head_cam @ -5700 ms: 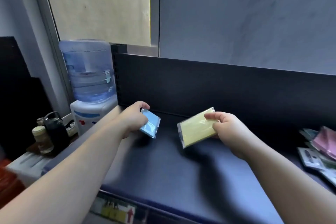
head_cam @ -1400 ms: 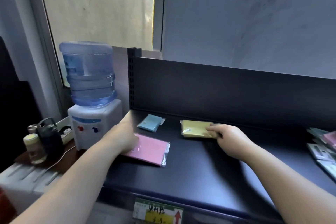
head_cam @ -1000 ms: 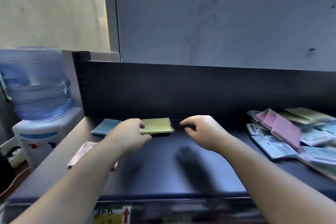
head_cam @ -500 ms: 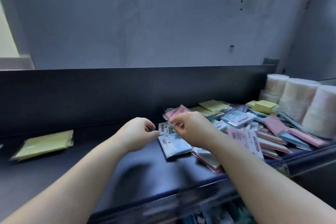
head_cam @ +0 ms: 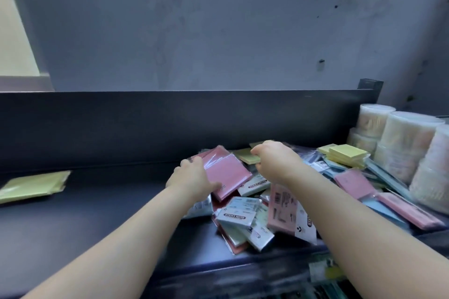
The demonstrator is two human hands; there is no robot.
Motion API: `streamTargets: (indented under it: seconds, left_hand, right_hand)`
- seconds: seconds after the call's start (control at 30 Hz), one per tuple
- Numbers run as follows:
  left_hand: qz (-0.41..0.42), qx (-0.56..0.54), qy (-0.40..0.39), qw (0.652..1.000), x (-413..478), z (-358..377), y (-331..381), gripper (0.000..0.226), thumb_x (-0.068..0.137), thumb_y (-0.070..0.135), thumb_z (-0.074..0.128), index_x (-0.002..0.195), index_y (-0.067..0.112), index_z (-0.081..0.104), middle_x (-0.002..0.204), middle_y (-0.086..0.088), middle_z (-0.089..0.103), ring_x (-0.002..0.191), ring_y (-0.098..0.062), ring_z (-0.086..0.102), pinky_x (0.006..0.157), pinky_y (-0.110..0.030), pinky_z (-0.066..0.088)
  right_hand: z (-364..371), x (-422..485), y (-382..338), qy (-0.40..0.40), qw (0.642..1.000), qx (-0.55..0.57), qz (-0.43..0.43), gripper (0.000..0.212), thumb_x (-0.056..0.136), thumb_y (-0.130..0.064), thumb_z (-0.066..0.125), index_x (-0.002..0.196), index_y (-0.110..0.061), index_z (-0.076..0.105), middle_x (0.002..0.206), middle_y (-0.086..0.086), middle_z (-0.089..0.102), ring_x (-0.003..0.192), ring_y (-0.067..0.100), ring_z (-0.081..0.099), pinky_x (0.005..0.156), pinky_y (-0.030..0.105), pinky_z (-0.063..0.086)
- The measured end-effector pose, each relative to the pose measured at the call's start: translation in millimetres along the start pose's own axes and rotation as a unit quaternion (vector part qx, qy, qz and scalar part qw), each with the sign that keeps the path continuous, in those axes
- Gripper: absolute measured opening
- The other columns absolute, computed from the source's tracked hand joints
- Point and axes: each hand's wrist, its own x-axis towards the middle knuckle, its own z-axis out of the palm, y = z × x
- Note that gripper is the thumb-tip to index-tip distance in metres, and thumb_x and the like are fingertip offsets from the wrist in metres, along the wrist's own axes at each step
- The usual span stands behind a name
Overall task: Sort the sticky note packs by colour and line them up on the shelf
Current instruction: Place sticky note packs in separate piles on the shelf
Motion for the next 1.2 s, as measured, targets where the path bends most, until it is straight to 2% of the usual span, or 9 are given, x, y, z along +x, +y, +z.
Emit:
streamTargets:
  seconds: [0.13, 0.2, 0.3, 0.43, 0.6, 0.7, 0.87, 1.07, 1.2]
  left_hand:
    - [-0.017, -0.038, -0.004, 0.999, 1.3, -0.1, 1.6, 0.065, 0.072, 0.053, 0.073, 0.117, 0.014, 0.046, 0.109, -0.002, 0.06, 0.096, -0.022, 0.059, 0.074, -0.034, 0.05]
    - [-0.015, -0.079, -0.001, 0.997, -0.9, -3.7, 1.3, 0.042, 0.073, 0.042, 0.074, 0.099, 0.015, 0.056, 0.093, -0.001, 0.063, 0.08, -0.018, 0.061, 0.064, -0.03, 0.051]
    - [-0.017, -0.214, 0.005, 0.977, -3.5, -7.5, -3.7, 0.01, 0.079, 0.021, 0.066, 0.079, 0.012, 0.062, 0.071, -0.003, 0.063, 0.049, -0.007, 0.058, 0.044, -0.017, 0.043]
    - [-0.051, -0.46, 0.003, 0.887, -5.5, -7.2, -17.3, 0.016, 0.087, 0.008, 0.057, 0.098, -0.001, 0.063, 0.1, -0.022, 0.069, 0.081, -0.029, 0.069, 0.073, -0.041, 0.06]
    - [-0.083, -0.607, 0.013, 0.791, -19.4, -20.7, -32.6, 0.012, 0.096, 0.007, 0.05, 0.1, 0.005, 0.061, 0.096, -0.014, 0.067, 0.074, -0.021, 0.065, 0.059, -0.031, 0.058]
    - [-0.098, -0.659, 0.025, 0.745, -27.2, -31.7, -48.5, 0.011, 0.097, 0.007, 0.049, 0.1, 0.006, 0.059, 0.092, -0.012, 0.065, 0.072, -0.019, 0.064, 0.054, -0.03, 0.057]
    - [-0.093, -0.654, 0.062, 0.748, -39.1, -44.4, -99.3, 0.012, 0.097, 0.007, 0.049, 0.094, 0.008, 0.06, 0.083, -0.007, 0.066, 0.066, -0.015, 0.063, 0.048, -0.022, 0.053]
    - [-0.112, -0.639, 0.092, 0.755, -60.9, -67.8, -193.0, 0.016, 0.099, 0.015, 0.047, 0.091, 0.01, 0.06, 0.08, -0.005, 0.067, 0.061, -0.013, 0.064, 0.056, -0.025, 0.056]
    - [-0.133, -0.612, 0.123, 0.77, -76.2, -90.1, -265.3, 0.019, 0.099, 0.017, 0.046, 0.088, 0.01, 0.059, 0.077, -0.006, 0.064, 0.057, -0.011, 0.061, 0.048, -0.024, 0.053]
  right_hand:
    - [10.4, 14.6, 0.4, -0.044, 0.998, -0.051, -0.007, 0.026, 0.08, -0.009, 0.051, 0.101, -0.02, 0.061, 0.109, 0.002, 0.061, 0.1, 0.025, 0.058, 0.07, 0.029, 0.044]
    - [13.4, 18.5, -1.1, -0.035, 0.997, -0.071, -0.004, 0.018, 0.078, -0.007, 0.051, 0.088, -0.019, 0.06, 0.098, 0.003, 0.063, 0.085, 0.025, 0.055, 0.065, 0.028, 0.039]
    - [16.5, 21.7, -3.0, 0.023, 0.996, -0.088, -0.016, 0.022, 0.083, -0.007, 0.048, 0.093, -0.019, 0.064, 0.098, 0.001, 0.063, 0.08, 0.024, 0.048, 0.065, 0.028, 0.037]
    - [20.8, 26.0, -4.6, 0.181, 0.979, -0.054, -0.072, 0.014, 0.091, -0.015, 0.045, 0.086, -0.012, 0.059, 0.093, 0.005, 0.064, 0.088, 0.028, 0.056, 0.063, 0.031, 0.031]
    - [12.3, 17.1, -32.4, 0.328, 0.932, 0.091, -0.123, 0.016, 0.081, -0.009, 0.064, 0.069, -0.003, 0.054, 0.061, 0.015, 0.06, 0.055, 0.036, 0.057, 0.051, 0.031, 0.032]
    - [7.7, 6.8, -54.8, 0.351, 0.916, 0.137, -0.135, 0.01, 0.08, -0.009, 0.066, 0.076, -0.004, 0.058, 0.062, 0.013, 0.061, 0.056, 0.035, 0.057, 0.049, 0.029, 0.034]
    - [4.7, -8.0, -107.8, 0.366, 0.888, 0.199, -0.195, 0.004, 0.082, -0.01, 0.058, 0.083, -0.008, 0.061, 0.068, 0.01, 0.063, 0.058, 0.033, 0.058, 0.051, 0.026, 0.035]
    - [11.7, -13.8, -199.5, 0.299, 0.893, 0.248, -0.227, 0.007, 0.083, -0.006, 0.062, 0.082, -0.012, 0.057, 0.068, -0.002, 0.052, 0.059, 0.022, 0.04, 0.054, 0.029, 0.035]
    - [17.2, -15.2, -270.9, 0.26, 0.894, 0.272, -0.243, 0.008, 0.082, -0.008, 0.062, 0.082, -0.013, 0.056, 0.066, -0.006, 0.046, 0.058, 0.021, 0.04, 0.053, 0.035, 0.04]
